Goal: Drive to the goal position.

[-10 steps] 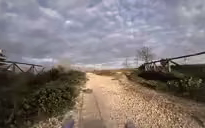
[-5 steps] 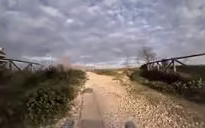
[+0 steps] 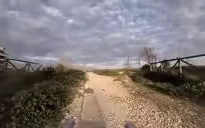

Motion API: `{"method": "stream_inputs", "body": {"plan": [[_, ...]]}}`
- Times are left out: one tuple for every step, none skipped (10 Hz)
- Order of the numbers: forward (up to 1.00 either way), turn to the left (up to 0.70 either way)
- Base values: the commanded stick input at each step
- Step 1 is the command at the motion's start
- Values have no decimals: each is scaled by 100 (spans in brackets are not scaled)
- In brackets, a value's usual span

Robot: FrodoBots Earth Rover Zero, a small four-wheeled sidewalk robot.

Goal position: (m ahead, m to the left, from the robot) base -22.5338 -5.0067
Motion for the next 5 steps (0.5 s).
{"method": "stream_inputs", "body": {"plan": [[0,0],[0,0],[0,0],[0,0],[0,0]]}}
